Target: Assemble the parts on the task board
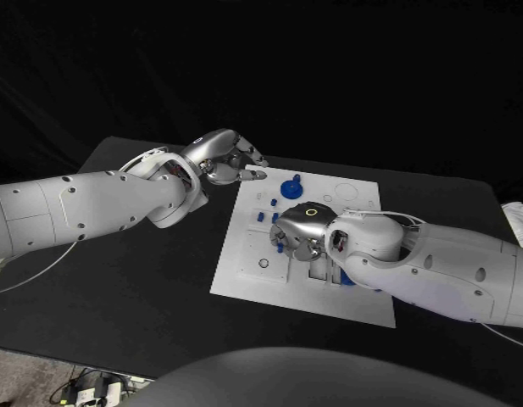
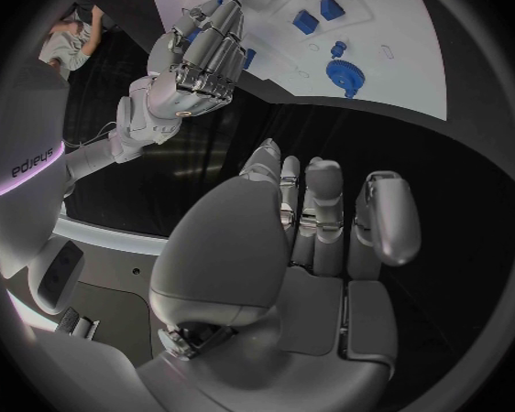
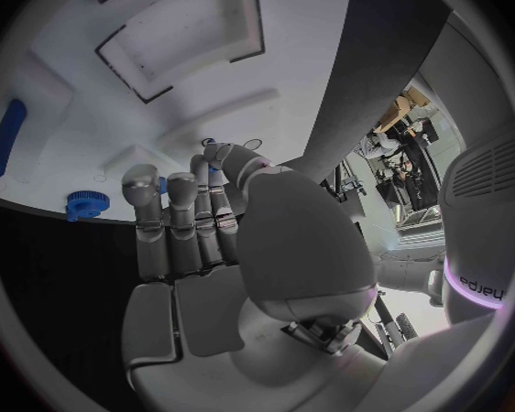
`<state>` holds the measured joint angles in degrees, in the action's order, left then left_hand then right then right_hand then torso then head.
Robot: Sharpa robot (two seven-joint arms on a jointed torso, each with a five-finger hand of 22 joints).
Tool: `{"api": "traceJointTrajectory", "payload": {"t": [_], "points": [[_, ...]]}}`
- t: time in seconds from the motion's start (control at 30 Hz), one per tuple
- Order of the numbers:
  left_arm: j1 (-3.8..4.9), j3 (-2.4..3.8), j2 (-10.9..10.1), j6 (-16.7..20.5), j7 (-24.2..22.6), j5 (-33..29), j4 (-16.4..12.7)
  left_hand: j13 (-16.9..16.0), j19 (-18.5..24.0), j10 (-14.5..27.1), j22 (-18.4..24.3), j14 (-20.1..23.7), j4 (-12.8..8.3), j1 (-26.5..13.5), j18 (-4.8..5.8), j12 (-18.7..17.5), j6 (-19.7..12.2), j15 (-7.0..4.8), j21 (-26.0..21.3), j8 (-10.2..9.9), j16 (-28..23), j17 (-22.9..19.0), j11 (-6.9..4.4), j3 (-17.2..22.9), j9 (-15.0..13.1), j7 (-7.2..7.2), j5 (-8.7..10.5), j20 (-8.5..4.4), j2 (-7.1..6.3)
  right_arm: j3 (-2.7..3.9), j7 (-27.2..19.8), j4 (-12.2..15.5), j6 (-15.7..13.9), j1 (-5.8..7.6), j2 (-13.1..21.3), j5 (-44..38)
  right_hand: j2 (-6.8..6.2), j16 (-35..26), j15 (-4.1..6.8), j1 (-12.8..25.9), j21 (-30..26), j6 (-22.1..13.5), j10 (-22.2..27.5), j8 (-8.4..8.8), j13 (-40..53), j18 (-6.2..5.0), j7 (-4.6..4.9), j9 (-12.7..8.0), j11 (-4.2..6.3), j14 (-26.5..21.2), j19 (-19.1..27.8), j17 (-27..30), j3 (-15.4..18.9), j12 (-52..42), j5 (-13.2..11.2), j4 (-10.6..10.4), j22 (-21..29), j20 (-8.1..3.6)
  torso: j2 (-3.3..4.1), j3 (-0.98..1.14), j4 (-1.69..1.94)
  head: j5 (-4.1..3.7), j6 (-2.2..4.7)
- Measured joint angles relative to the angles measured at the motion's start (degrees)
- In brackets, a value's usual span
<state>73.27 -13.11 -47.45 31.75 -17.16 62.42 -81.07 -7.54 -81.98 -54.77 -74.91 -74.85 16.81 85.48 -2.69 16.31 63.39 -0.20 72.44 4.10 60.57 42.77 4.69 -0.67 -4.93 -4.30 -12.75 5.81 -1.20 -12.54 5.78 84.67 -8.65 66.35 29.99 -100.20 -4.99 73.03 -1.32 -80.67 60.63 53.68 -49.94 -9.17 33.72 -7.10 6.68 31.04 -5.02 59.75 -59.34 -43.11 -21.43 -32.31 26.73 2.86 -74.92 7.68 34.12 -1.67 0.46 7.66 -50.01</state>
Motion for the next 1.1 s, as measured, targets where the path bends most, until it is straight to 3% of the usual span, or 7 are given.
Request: {"api": "traceJointTrajectory", "payload": {"t": [0.13, 0.6, 1.1], "points": [[-0.01, 0.00, 0.01, -0.19, 0.14, 0.00, 0.03, 0.00, 0.00, 0.00, 0.00, 0.00, 0.00, 0.00, 0.00, 0.00, 0.08, 0.00, 0.00, 0.00, 0.00, 0.00, 0.00, 0.00, 0.00, -0.07, 0.00, 0.00, 0.00, 0.00, -0.02, -0.02, -0.01, -0.02, 0.01, 0.00, 0.00, 0.00, 0.00, 0.00, -0.23, 0.56, 0.00, -0.39, 0.24, 0.00, -0.36, 0.45, 0.00, 0.00, 0.00, 0.00, 0.11, -0.25, -0.19, 0.10, 0.00, 0.00, -0.02, 0.00, 0.00, -0.01, 0.00], [-0.06, -0.01, 0.17, -0.72, 0.52, 0.00, 0.13, 0.02, 0.00, 0.00, 0.00, 0.00, 0.00, 0.23, 0.00, 0.32, 0.28, 0.00, 0.00, 0.00, 0.00, 0.00, 0.00, 0.00, 0.00, -0.28, 0.00, 0.00, 0.23, 0.00, -0.03, -0.02, -0.51, -0.12, 0.05, -0.01, 0.54, 0.00, 0.00, 0.54, -0.22, 1.81, -0.64, -2.28, 0.74, 0.00, -0.15, 2.65, 0.64, 0.00, 0.00, -0.38, 0.56, -1.03, -1.56, 0.55, 0.01, 0.00, -0.06, -0.06, 0.03, 0.03, 0.00], [-0.10, -0.02, 0.22, -1.23, 0.92, 0.01, 0.16, 0.04, 0.00, 0.00, 0.00, 0.00, 0.00, 0.23, 0.00, 0.32, 0.27, 0.00, 0.00, 0.00, 0.00, 0.00, 0.00, 0.00, 0.00, -0.27, 0.00, 0.00, 0.22, 0.00, 0.08, 0.01, -1.32, -0.18, 0.10, -0.03, 0.68, 0.24, 0.22, 0.68, -0.22, 2.17, -1.14, -2.79, 0.99, 0.00, -0.11, 3.91, 1.14, 0.23, -0.01, -0.66, 0.72, -1.56, -1.81, 0.70, 0.01, 0.00, -0.09, -0.07, 0.03, 0.21, 0.00]]}}
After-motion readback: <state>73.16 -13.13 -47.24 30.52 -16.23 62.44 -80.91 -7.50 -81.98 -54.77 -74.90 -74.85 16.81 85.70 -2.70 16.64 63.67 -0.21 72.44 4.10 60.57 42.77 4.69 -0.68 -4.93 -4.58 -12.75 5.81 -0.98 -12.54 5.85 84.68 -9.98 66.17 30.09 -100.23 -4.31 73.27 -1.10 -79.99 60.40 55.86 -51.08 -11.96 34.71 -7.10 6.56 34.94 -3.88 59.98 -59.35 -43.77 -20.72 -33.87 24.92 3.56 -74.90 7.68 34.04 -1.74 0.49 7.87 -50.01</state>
